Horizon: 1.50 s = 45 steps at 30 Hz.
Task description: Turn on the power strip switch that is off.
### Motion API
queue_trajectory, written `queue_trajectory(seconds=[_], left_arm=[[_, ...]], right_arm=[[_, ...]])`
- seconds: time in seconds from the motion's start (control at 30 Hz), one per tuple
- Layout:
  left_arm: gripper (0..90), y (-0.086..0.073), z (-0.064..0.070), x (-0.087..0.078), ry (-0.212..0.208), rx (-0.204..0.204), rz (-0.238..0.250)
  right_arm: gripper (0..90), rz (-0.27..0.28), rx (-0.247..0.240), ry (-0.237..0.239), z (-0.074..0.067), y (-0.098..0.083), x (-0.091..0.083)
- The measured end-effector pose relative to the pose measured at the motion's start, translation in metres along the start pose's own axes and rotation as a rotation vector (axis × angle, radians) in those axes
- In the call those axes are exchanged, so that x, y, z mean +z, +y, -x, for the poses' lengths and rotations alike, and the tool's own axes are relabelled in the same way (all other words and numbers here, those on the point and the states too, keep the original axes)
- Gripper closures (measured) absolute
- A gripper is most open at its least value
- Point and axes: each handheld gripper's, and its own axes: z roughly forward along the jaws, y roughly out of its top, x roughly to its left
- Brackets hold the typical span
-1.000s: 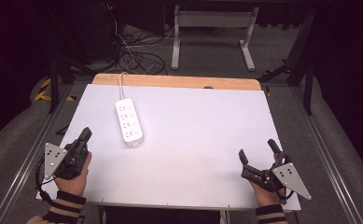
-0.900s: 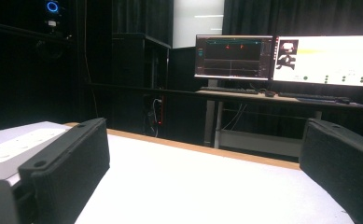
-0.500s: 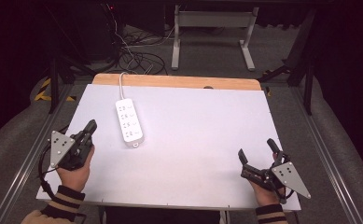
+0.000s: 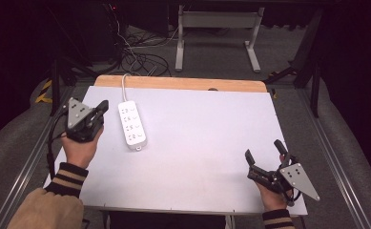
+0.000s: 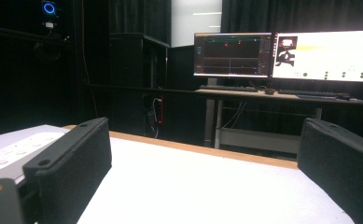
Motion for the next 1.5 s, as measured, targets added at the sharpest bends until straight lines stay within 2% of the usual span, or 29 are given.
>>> queue_trajectory(seconds=[0.07,0.1,0.13,0.17,0.27,0.3,0.4,0.47,0.57,0.67,0.83,0.93,1.03,1.1,1.17,1.23,1.3,1.37,1.43,1.5], left_arm=[[90.0,0.010,-0.001,0.012,-0.004,0.009,-0.042],[90.0,0.010,-0.001,0.012,-0.004,0.009,-0.042],[90.0,0.014,-0.001,0.019,0.001,0.022,-0.063],[90.0,0.017,-0.001,0.026,0.005,0.030,-0.089],[90.0,0.030,-0.001,0.055,-0.009,0.016,-0.178],[90.0,0.030,-0.001,0.055,-0.009,0.016,-0.178],[90.0,0.035,0.001,0.071,-0.017,0.016,-0.212],[90.0,0.035,0.004,0.080,-0.016,0.035,-0.225],[90.0,0.032,0.005,0.092,-0.015,0.046,-0.259],[90.0,0.028,0.000,0.111,-0.017,0.021,-0.310],[90.0,0.018,-0.006,0.144,-0.035,-0.008,-0.464],[90.0,0.013,-0.010,0.160,-0.018,-0.042,-0.550],[90.0,0.007,-0.013,0.171,-0.015,-0.067,-0.605],[90.0,0.000,-0.013,0.179,-0.028,-0.085,-0.645],[90.0,-0.010,-0.011,0.186,-0.027,-0.083,-0.686],[90.0,-0.015,-0.008,0.191,-0.022,-0.077,-0.692],[90.0,-0.015,-0.006,0.193,-0.019,-0.077,-0.678],[90.0,-0.016,-0.006,0.194,-0.020,-0.098,-0.662],[90.0,-0.020,-0.005,0.197,-0.014,-0.091,-0.681],[90.0,-0.027,-0.005,0.202,-0.011,-0.110,-0.692]], right_arm=[[3.6,-0.002,-0.009,0.000,0.000,0.001,0.000],[3.6,-0.005,-0.009,0.001,0.000,0.001,-0.001],[3.6,-0.013,-0.006,0.002,0.000,0.001,-0.001],[3.6,-0.013,-0.006,0.002,0.000,0.001,-0.001],[3.7,-0.024,-0.013,0.002,-0.001,0.002,-0.003],[3.7,-0.024,-0.013,0.002,-0.001,0.002,-0.003],[4.0,-0.031,-0.021,0.009,-0.001,0.002,-0.004],[4.1,-0.034,-0.021,0.006,-0.002,0.002,-0.004],[4.0,-0.038,-0.019,0.003,-0.002,0.002,-0.001],[4.0,-0.041,-0.018,0.003,-0.003,0.002,-0.001],[4.0,-0.045,-0.023,0.007,-0.003,0.002,-0.001],[4.0,-0.048,-0.029,0.010,-0.004,0.001,0.000],[4.1,-0.048,-0.028,0.012,-0.005,0.001,0.000],[4.1,-0.050,-0.025,0.012,-0.005,0.001,0.001],[4.2,-0.050,-0.020,0.011,-0.005,0.002,0.000],[4.3,-0.044,-0.025,0.006,-0.004,0.003,0.000],[4.3,-0.044,-0.022,0.006,-0.004,0.003,0.000],[4.5,-0.044,-0.013,0.009,-0.005,0.003,-0.001],[4.6,-0.042,-0.012,0.012,-0.004,0.004,-0.001],[4.8,-0.039,-0.006,0.015,-0.005,0.004,-0.001]])
